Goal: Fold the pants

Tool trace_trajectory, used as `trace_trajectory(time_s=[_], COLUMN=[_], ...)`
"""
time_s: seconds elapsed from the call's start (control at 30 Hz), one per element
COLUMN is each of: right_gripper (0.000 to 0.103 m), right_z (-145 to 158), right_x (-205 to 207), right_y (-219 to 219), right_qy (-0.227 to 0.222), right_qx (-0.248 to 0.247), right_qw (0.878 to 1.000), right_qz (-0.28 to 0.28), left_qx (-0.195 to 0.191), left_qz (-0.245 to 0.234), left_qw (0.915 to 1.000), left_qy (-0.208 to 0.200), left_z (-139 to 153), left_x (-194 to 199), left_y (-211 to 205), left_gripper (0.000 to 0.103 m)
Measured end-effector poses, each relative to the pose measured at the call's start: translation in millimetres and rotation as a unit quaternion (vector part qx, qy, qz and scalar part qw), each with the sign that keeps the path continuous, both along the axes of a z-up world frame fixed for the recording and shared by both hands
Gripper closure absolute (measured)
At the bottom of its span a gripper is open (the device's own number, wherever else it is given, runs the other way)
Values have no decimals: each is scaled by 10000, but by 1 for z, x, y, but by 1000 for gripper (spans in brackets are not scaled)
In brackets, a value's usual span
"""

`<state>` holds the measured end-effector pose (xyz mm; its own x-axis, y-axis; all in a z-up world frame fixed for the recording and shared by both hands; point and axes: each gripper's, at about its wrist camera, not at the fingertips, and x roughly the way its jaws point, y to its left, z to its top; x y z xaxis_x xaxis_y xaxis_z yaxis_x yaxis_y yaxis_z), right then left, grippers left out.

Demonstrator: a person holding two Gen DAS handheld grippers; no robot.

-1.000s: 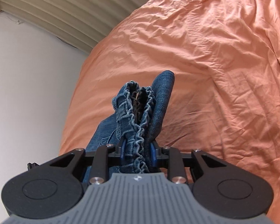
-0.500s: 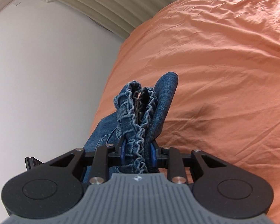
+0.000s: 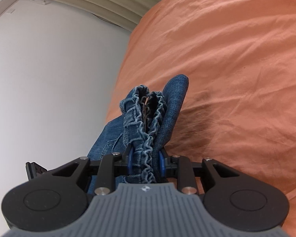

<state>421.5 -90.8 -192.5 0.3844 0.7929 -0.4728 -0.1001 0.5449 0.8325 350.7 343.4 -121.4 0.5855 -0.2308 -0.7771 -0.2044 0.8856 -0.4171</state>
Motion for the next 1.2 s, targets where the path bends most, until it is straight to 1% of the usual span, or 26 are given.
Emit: trace_trajectory(time_s=[0.03, 0.1, 0.17, 0.23, 0.27, 0.3, 0.37, 0.4, 0.43, 0.47, 0.5, 0.57, 0.63, 0.7, 0.73, 0.77, 0.8, 0.87, 0.9, 0.93, 0.97, 1.07, 1.1, 1.13, 1.2], right_gripper=[82, 82, 82, 82, 81, 79, 78, 74, 68, 65, 60, 59, 60, 61, 69, 72, 72, 72, 72, 74, 74, 76, 77, 81, 84], right_z=[-11, -32, -48, -57, -60, -62, -61, -57, -51, -42, -33, -14, 6, 22, 27, 32, 34, 38, 39, 40, 40, 42, 45, 46, 48], right_x=[2, 3, 3, 4, 4, 5, 6, 5, 5, 4, 1, -9, -24, -41, -49, -59, -66, -79, -82, -85, -86, -80, -76, -68, -50], right_y=[0, -3, -5, -3, -2, -2, -1, 0, 1, 4, 5, 6, 8, 9, 11, 13, 18, 24, 28, 30, 31, 39, 44, 49, 59], right_qy=[119, 333, 457, 441, 446, 494, 547, 472, 352, 191, 9, -424, -940, -1394, -1541, -1670, -1777, -2005, -2080, -2137, -2191, -2267, -2320, -2351, -2350], right_qx=[-51, -121, -82, -189, -233, -246, -258, -366, -530, -743, -918, -1353, -1762, -2005, -2060, -2135, -2214, -2366, -2431, -2480, -2526, -2645, -2706, -2794, -2975], right_qw=[9999, 9993, 9988, 9987, 9986, 9983, 9979, 9981, 9979, 9970, 9958, 9899, 9798, 9697, 9663, 9624, 9585, 9498, 9463, 9435, 9408, 9355, 9325, 9292, 9239], right_qz=[-36, -132, -183, -176, -176, -198, -211, -162, -112, -77, -52, -44, -49, 3, 90, 192, 261, 406, 468, 513, 559, 587, 587, 575, 512], left_qx=[58, 367, 389, 338, 354, 403, 370, 349, 363, 431, 543, 777, 1036, 1390, 1589, 1724, 1793, 1669, 1594, 1573, 1640, 2005, 2093, 2129, 2141], left_qz=[-33, -75, -91, -124, -187, -231, -299, -316, -336, -415, -517, -785, -1037, -1218, -1228, -1202, -1164, -1042, -994, -1002, -1052, -1283, -1310, -1304, -1262], left_qw=[9999, 9989, 9983, 9982, 9980, 9976, 9977, 9977, 9976, 9970, 9961, 9931, 9883, 9814, 9778, 9751, 9737, 9774, 9790, 9786, 9767, 9667, 9648, 9647, 9667], left_qy=[75, 271, 430, 474, 484, 507, 492, 486, 485, 481, 455, 404, 414, 509, 606, 712, 784, 780, 797, 868, 902, 940, 906, 841, 613], left_z=[-12, -33, -51, -62, -65, -67, -65, -61, -55, -48, -42, -31, -24, -25, -29, -34, -39, -43, -43, -41, -40, -31, -26, -21, -8], left_x=[3, 7, 9, 12, 13, 15, 13, 11, 8, 3, -4, -17, -33, -53, -62, -69, -75, -85, -88, -89, -90, -93, -92, -90, -88], left_y=[-1, -1, 2, 4, 4, 4, 4, 6, 8, 8, 7, 3, -8, -16, -18, -18, -19, -14, -12, -11, -12, -22, -25, -26, -28], left_gripper=[96, 96, 94, 90, 87, 82, 79, 75, 74, 74, 74, 74, 74, 74, 74, 74, 74, 74, 74, 74, 74, 75, 79, 80, 80])
